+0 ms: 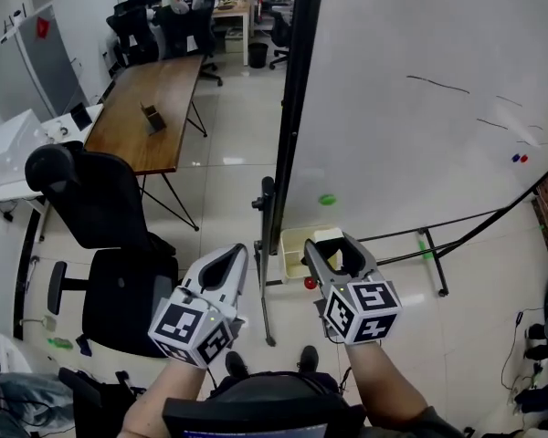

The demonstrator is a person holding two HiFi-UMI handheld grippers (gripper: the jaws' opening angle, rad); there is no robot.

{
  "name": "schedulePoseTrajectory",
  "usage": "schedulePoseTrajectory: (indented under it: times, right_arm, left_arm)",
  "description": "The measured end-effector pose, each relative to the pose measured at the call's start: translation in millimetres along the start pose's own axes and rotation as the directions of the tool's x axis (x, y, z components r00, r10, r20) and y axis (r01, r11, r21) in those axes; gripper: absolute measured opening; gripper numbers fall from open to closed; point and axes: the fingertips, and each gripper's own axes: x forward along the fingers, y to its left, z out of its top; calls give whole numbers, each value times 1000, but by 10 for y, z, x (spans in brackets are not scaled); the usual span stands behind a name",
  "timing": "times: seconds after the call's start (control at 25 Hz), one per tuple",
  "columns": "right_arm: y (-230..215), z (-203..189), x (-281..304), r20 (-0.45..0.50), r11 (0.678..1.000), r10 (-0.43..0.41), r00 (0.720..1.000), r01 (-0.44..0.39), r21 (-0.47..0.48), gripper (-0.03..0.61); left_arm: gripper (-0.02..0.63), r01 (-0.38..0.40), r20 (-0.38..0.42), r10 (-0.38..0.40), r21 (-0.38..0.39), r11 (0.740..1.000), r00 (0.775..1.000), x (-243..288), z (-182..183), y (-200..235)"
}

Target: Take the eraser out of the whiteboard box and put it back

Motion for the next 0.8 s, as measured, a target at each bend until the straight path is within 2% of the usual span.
schedulePoseTrajectory:
  times: [0.2, 0.4, 0.56, 0.8]
  right_arm:
    - [108, 695, -311, 130, 998, 60, 990, -56, -33, 282]
    - [205, 1158, -568, 209, 992, 126, 970, -116, -57, 282]
    - [185, 1367, -688, 244, 987, 155, 957, -140, -79, 282]
    - [174, 1398, -712, 246, 984, 171, 954, -156, -80, 282]
  left_arm:
    - [32, 11, 82, -14, 43, 999, 997, -56, 499, -139]
    - [32, 10, 134, -21, 79, 997, 991, -128, 875, -248]
    - [31, 7, 149, -22, 101, 995, 989, -117, 1047, -348]
    - [31, 3, 144, -23, 138, 990, 989, -80, 1108, -435]
